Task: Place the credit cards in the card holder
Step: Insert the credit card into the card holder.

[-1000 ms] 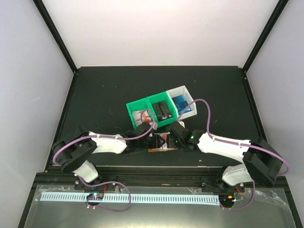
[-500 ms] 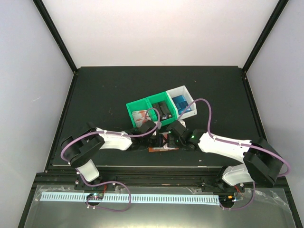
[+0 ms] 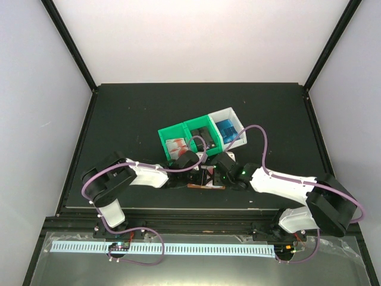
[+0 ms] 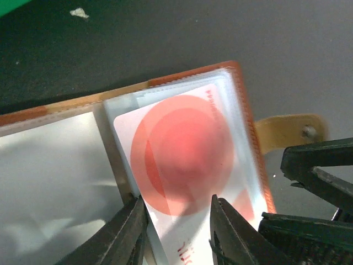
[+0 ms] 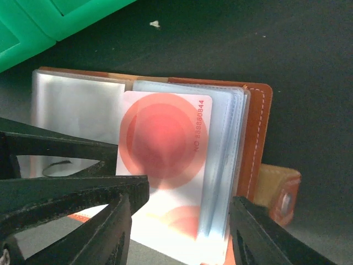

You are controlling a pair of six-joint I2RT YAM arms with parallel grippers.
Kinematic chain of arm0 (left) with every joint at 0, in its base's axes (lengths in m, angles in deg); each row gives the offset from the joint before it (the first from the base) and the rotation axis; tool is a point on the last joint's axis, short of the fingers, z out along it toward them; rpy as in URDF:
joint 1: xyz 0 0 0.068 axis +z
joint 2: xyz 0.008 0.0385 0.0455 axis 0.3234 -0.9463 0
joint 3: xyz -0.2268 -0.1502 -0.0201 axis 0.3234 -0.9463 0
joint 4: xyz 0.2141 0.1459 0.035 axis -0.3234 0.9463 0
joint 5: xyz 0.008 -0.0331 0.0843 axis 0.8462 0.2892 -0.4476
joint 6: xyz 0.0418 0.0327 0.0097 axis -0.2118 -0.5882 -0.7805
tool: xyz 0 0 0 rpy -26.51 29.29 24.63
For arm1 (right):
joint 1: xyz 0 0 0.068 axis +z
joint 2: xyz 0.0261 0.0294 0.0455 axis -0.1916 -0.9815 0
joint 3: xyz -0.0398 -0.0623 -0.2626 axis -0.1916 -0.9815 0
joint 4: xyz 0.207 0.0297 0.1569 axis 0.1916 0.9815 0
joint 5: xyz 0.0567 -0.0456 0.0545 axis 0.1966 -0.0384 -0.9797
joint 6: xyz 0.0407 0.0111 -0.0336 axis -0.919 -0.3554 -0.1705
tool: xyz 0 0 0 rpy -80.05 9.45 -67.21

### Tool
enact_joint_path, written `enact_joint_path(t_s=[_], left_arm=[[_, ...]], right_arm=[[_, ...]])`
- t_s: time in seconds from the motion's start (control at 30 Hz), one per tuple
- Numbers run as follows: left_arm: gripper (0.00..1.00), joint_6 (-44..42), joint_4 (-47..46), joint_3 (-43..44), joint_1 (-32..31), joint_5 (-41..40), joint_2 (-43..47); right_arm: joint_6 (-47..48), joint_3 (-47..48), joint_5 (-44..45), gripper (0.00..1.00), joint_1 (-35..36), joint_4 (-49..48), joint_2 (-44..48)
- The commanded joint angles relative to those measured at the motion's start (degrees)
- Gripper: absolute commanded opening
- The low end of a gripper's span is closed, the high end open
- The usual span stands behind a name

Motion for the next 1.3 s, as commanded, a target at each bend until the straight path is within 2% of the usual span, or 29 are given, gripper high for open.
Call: enact_joint_path(t_s=[0.0,0.5,0.77,1.03,1.1,1.27], left_arm=[[0.33,-0.80,-1.11,1.55,-0.51,-0.18,-1.79],[0.32,-0.83,1.84,1.87,-0.51,-2.24,-0.79],[0.33,-4.81,3.68,5.65,-1.67,-0.57,-2.42],[0.32,-9.85,4.72,6.61,-2.35,-1.20,-2.75],[0.30,-10.20,4.94,6.72,-2.40,-1.43,-2.91],[0.17,-8.17,7.13,6.93,-2.37,-4.43,-3.70]], right_arm=[[-0.91,-1.01,0.01,0.49,-1.21,-1.31,0.18],[0.09,0.26,0.33,0.38,-3.75,-0.91,-7.69],[2.83,-2.07,-5.62,0.38,-5.25,-6.49,-7.70],[5.83,-4.14,-7.90,0.39,-6.92,-9.09,-5.80],[5.97,-4.09,-7.98,0.39,-7.24,-9.08,-5.19],[5.18,-4.09,-7.63,0.39,-8.31,-8.31,-1.67]])
